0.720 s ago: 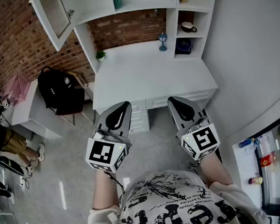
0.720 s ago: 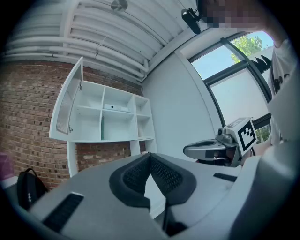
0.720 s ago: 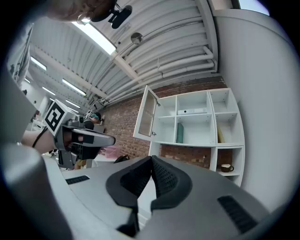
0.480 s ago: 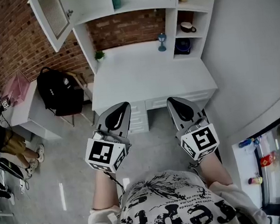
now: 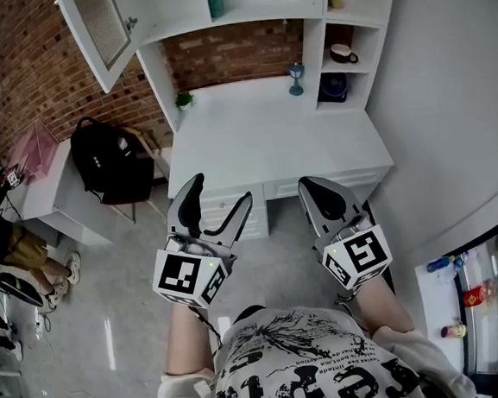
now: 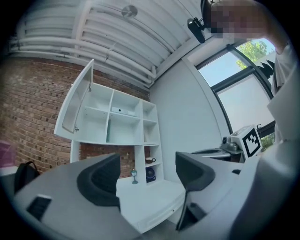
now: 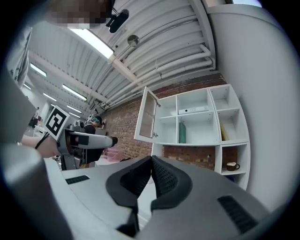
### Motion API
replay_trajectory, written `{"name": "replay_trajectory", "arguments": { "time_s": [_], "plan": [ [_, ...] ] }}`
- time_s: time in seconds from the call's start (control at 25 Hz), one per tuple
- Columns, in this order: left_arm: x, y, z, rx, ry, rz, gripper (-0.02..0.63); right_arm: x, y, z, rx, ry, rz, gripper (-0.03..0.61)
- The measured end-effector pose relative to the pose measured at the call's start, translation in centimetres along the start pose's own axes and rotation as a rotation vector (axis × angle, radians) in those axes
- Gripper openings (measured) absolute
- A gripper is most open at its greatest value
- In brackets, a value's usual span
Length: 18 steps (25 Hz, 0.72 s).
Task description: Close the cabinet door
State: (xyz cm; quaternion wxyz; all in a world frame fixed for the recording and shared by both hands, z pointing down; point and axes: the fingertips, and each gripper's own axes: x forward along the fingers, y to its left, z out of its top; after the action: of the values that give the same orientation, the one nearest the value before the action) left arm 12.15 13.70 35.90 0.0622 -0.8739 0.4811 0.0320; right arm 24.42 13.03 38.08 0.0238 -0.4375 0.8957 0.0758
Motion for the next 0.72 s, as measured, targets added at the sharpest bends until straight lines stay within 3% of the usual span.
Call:
{"name": "replay_trajectory", "arguments": {
  "time_s": [0.16, 0.4, 0.72],
  "plan": [
    [-0.3, 2.3, -0.2, 0.033, 0.025, 0.056, 0.357, 2.4, 0.8, -0.3, -0.015, 0.002, 0.047, 0.015],
    [-1.0, 8.5, -0.8, -0.008, 0.027, 0.111, 0.357, 7.9, 3.1, -0.9, -0.008, 0.026, 0.093, 0.015],
    [-2.5, 22.1, -0.3, 0.018, 0.007, 0.141, 0.356, 20.3, 8.3, -0.1, -0.035, 0.011, 0.103, 0.015]
  ]
}}
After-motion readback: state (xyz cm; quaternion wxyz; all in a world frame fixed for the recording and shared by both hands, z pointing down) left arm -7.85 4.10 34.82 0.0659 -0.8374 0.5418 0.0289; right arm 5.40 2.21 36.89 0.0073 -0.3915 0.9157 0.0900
